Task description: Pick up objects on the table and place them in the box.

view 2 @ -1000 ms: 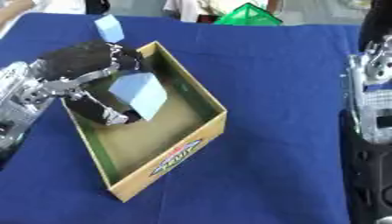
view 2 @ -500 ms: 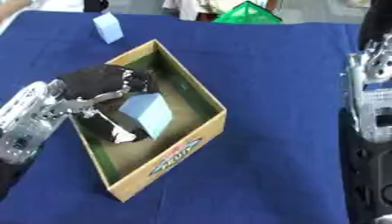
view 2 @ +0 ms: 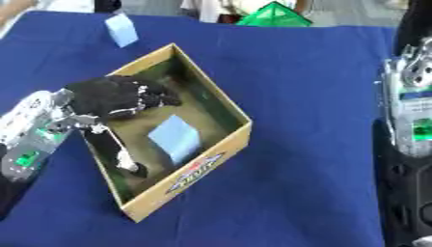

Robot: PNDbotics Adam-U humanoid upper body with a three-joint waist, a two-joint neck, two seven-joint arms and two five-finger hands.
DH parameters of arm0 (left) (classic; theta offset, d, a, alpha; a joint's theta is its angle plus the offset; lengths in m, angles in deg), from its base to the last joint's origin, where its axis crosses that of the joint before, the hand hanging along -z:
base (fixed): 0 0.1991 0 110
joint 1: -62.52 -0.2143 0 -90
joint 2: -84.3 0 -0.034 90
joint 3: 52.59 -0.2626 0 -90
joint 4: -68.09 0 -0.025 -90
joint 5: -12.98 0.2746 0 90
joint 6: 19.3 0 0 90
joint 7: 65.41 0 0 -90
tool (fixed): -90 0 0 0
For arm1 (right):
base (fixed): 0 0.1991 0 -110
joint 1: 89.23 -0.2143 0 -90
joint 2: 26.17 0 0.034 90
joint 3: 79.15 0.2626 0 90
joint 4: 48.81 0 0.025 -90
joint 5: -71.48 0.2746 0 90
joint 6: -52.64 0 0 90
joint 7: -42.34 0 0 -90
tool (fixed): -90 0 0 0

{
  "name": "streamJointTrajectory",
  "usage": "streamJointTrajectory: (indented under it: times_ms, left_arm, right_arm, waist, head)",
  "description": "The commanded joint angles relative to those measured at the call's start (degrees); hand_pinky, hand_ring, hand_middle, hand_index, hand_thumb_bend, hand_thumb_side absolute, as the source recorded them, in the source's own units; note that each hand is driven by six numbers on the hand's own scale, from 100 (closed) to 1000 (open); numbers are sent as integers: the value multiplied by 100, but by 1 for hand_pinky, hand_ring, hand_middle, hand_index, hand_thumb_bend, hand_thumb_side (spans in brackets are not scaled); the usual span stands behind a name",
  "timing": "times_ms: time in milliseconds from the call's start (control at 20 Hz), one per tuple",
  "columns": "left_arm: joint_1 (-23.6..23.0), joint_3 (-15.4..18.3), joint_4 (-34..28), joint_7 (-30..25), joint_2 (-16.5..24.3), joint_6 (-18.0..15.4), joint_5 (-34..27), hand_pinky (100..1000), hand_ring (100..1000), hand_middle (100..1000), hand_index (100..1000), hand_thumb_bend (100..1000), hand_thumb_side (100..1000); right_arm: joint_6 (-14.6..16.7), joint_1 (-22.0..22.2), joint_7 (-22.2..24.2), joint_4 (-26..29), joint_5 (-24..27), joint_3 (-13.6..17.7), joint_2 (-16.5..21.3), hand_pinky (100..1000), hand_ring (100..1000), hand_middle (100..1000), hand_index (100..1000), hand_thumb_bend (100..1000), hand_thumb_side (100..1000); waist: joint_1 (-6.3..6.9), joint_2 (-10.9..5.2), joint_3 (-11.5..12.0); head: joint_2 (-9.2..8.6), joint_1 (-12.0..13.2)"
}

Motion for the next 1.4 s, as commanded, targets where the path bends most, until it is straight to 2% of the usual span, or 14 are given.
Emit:
streamJointTrajectory:
  times_ms: [50, 250, 450, 600, 750, 1050, 1400]
  left_arm:
    - [72, 108, -129, 22, 109, -48, -32, 837, 921, 881, 974, 787, 492]
    - [65, 173, -282, 170, 154, 61, -175, 818, 903, 863, 964, 666, 503]
    - [105, 403, -740, 432, 297, 286, -417, 799, 886, 835, 942, 563, 484]
    - [202, 664, -1048, 586, 498, 528, -616, 789, 877, 823, 927, 552, 489]
    - [378, 913, -1082, 657, 720, 780, -765, 773, 866, 810, 916, 550, 496]
    - [982, 1228, -269, 682, 971, 954, -930, 776, 868, 811, 910, 563, 510]
    - [1633, 1500, 1015, 903, 768, 979, -522, 773, 865, 804, 912, 532, 493]
  right_arm:
    - [-1, -63, -23, 72, 8, 44, 117, 795, 836, 581, 827, 385, 1000]
    - [-10, -42, -40, 79, -6, 52, 117, 795, 836, 581, 827, 385, 1000]
    - [-14, -21, -57, 92, -27, 57, 117, 794, 836, 583, 827, 386, 1000]
    - [-13, -19, -68, 94, -55, 58, 127, 794, 836, 583, 827, 387, 1000]
    - [-17, -11, -69, 88, -69, 57, 137, 794, 837, 582, 827, 388, 1000]
    - [-10, -58, -64, 51, -87, 51, 166, 794, 837, 582, 826, 389, 1000]
    - [21, -144, -46, -29, -97, 30, 196, 794, 837, 581, 826, 390, 1000]
  waist:
    - [5, -151, 13]
    - [9, -181, 33]
    - [18, -220, 83]
    - [23, -242, 121]
    - [29, -241, 146]
    - [7, -218, 132]
    - [-14, -159, 54]
  head:
    - [-16, 10]
    - [-16, -17]
    - [0, -54]
    - [24, -82]
    - [39, -93]
    - [32, -41]
    - [-78, 120]
